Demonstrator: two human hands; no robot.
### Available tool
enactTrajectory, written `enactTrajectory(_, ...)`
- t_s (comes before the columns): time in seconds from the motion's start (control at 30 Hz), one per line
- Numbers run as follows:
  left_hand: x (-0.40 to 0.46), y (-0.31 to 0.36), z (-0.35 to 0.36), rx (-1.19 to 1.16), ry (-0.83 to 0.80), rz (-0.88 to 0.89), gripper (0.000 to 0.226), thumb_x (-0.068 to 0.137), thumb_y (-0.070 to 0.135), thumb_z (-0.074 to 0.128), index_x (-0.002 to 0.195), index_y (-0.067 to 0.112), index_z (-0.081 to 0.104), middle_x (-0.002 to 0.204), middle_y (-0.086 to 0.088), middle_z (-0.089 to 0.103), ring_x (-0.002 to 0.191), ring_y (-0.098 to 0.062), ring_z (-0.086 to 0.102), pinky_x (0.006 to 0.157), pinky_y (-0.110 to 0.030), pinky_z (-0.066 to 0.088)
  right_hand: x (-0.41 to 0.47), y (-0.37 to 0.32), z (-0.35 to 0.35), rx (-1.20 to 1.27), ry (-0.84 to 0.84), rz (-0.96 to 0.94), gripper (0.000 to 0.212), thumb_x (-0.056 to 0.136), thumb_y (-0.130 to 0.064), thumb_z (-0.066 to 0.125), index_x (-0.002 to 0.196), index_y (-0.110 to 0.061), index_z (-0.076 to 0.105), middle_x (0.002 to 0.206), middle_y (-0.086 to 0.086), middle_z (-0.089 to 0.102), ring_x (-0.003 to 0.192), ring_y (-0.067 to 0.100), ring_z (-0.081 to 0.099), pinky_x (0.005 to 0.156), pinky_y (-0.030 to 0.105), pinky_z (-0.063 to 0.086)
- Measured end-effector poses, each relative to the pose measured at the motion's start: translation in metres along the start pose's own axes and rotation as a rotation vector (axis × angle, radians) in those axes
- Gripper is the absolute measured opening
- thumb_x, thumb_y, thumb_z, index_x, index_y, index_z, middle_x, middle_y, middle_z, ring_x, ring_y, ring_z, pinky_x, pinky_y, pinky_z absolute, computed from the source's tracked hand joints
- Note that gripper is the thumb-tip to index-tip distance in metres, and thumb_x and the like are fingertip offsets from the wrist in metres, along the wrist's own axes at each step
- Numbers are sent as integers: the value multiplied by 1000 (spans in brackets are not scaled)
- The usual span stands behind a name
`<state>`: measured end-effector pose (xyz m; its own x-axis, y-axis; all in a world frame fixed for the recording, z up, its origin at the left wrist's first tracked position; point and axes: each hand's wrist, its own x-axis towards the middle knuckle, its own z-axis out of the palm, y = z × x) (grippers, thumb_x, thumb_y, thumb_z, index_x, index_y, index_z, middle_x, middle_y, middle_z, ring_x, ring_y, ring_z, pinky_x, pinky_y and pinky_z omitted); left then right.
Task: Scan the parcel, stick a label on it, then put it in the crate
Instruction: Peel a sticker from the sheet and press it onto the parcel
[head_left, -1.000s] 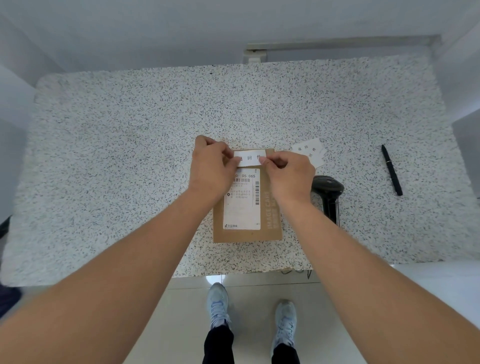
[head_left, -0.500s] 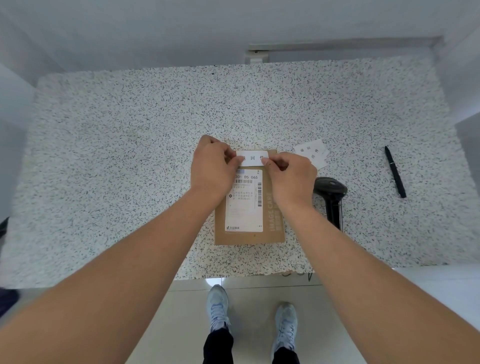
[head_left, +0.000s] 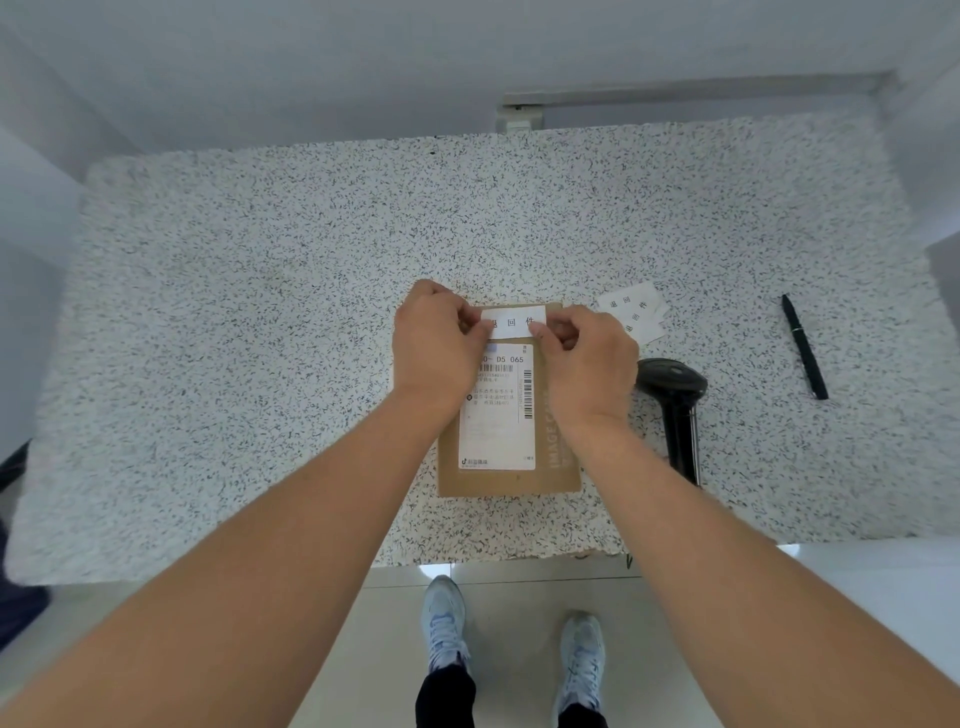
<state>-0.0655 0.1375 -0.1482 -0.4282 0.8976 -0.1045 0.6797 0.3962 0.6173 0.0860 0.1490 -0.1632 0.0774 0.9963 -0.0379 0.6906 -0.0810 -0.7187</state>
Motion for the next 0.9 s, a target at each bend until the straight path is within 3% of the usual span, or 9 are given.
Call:
enactTrajectory(0.23,5,-4,-4,-68,-27,-136,24,77,28,87,61,22,69,67,24,54,64,8,55,51,-2,34,0,5,2,132,8,91,19,90,-38,80,100,-25,71,89,-7,71,80,9,68,83,38,61)
enactTrajectory(0.37,6,-3,-5,-100,-20,-157,24,74,31,88,69,23,67,73,16,65,69,2,63,56,-9,40,2,2,5,188,4,146,32,86,-53,79,95,-30,58,80,-9,68,76,9,68,72,35,59)
enactTrajectory(0.53,2,-1,-2,-183,71,-163,28,75,36,86,77,21,62,69,10,65,63,-2,60,53,-15,38,12,-7,15,175,-45,226,50,80,-66,76,94,-28,47,87,-10,66,80,12,67,66,33,51)
enactTrajectory(0.67,5,-2,2,-229,113,-181,26,78,33,84,81,20,62,73,9,66,65,-4,60,55,-14,42,17,-6,20,165,-31,271,42,87,-62,72,91,-30,45,83,-11,66,73,11,68,62,34,53)
enactTrajectory(0.77,4,-2,4,-288,120,-186,17,83,24,81,85,22,64,79,8,69,73,-7,66,67,-21,53,17,-4,21,165,-18,287,35,93,-59,66,94,-28,49,80,-10,66,67,9,66,55,30,46)
enactTrajectory(0.9,3,-6,3,-317,126,-177,9,88,19,74,93,22,68,85,11,70,78,-1,66,76,-22,57,17,-1,20,191,-7,292,25,101,-47,60,98,-23,53,76,-12,62,65,7,61,56,28,40)
